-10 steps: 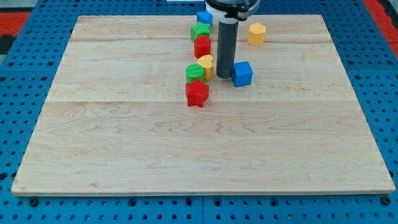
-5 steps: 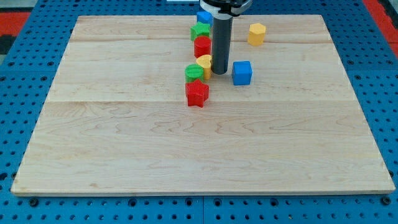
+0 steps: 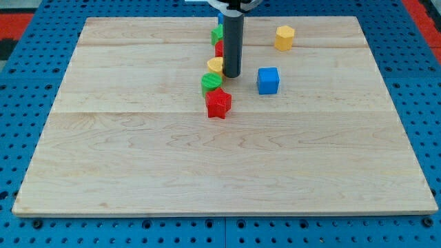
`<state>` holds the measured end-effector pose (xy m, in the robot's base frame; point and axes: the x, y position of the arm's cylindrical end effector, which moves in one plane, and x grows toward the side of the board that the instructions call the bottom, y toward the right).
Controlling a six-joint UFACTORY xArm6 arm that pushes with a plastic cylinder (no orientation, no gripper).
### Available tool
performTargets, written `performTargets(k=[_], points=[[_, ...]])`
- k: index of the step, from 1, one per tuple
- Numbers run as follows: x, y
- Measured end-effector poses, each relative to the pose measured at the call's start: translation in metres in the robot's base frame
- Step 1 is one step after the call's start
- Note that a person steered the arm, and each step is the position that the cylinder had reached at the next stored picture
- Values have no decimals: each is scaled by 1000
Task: Move the blue cube towards the bottom of the board
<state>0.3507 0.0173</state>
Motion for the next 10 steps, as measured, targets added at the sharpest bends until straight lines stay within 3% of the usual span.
performTargets(k=[2, 4, 5, 6, 7, 10], points=[[-10, 26], [39, 69], [22, 82], [31, 114], [72, 133], [132, 123]])
